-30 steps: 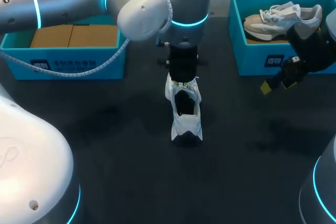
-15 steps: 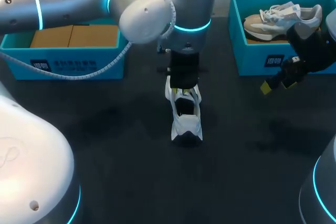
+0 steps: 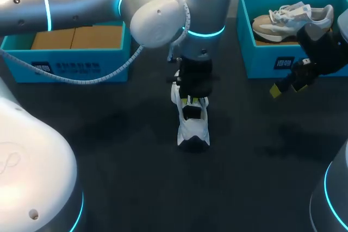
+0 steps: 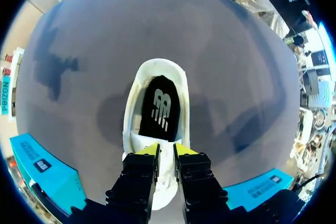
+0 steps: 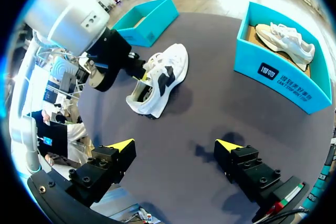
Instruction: Take the shoe out of the shoebox, open the shoe tongue, remove and reinsert the insole, then place the shoe into the shoebox
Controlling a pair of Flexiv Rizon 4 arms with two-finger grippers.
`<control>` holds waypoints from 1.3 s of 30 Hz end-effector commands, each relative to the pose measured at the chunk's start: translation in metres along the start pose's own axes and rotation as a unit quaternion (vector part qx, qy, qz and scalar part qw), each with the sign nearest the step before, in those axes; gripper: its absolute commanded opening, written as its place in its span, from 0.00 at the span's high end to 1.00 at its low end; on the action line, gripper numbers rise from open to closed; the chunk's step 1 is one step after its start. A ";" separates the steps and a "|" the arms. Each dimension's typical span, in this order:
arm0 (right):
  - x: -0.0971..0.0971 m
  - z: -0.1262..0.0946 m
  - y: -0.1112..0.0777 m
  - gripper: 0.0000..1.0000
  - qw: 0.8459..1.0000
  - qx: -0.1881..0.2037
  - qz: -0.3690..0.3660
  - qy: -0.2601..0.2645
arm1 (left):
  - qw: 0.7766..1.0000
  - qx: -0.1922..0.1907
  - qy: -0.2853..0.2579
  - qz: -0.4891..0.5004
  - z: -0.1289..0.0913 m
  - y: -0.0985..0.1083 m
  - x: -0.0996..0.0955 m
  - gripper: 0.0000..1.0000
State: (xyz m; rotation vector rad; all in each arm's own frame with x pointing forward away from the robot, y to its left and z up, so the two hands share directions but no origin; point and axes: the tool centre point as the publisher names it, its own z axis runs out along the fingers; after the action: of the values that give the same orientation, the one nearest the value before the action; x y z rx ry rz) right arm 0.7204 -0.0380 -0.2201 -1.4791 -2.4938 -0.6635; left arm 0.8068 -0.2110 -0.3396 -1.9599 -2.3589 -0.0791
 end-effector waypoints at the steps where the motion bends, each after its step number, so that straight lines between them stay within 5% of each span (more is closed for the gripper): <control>1: 0.000 0.001 0.000 0.00 1.000 0.001 0.000 0.000 | 1.000 0.020 -0.001 -0.020 -0.003 0.002 -0.004 0.80; 9: 0.000 0.001 0.000 0.00 1.000 0.001 0.000 0.000 | 0.995 0.007 0.000 -0.099 -0.019 0.004 0.000 0.69; 14: 0.000 0.001 0.000 0.00 1.000 0.001 0.000 0.000 | 0.991 0.031 -0.015 -0.131 -0.030 0.001 0.004 0.38; 16: 0.000 0.001 0.000 0.00 1.000 0.001 0.000 0.000 | 0.991 0.031 -0.015 -0.131 -0.030 0.001 0.004 0.00; 32: 0.000 0.001 0.000 0.00 1.000 0.001 0.000 0.000 | 0.991 0.031 -0.015 -0.131 -0.030 0.001 0.004 0.00; 35: 0.000 0.001 0.000 0.00 1.000 0.001 0.000 0.000 | 0.972 0.074 -0.037 -0.218 -0.038 0.009 0.006 0.00; 39: 0.000 0.001 0.000 0.00 1.000 0.001 0.000 0.000 | 0.956 0.079 -0.069 -0.272 -0.046 0.003 0.017 0.00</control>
State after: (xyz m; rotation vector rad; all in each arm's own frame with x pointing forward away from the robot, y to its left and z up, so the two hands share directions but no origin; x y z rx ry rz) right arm 0.7204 -0.0380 -0.2201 -1.4796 -2.4936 -0.6635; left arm 0.8130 -0.2125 -0.2970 -1.3779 -2.7091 0.1040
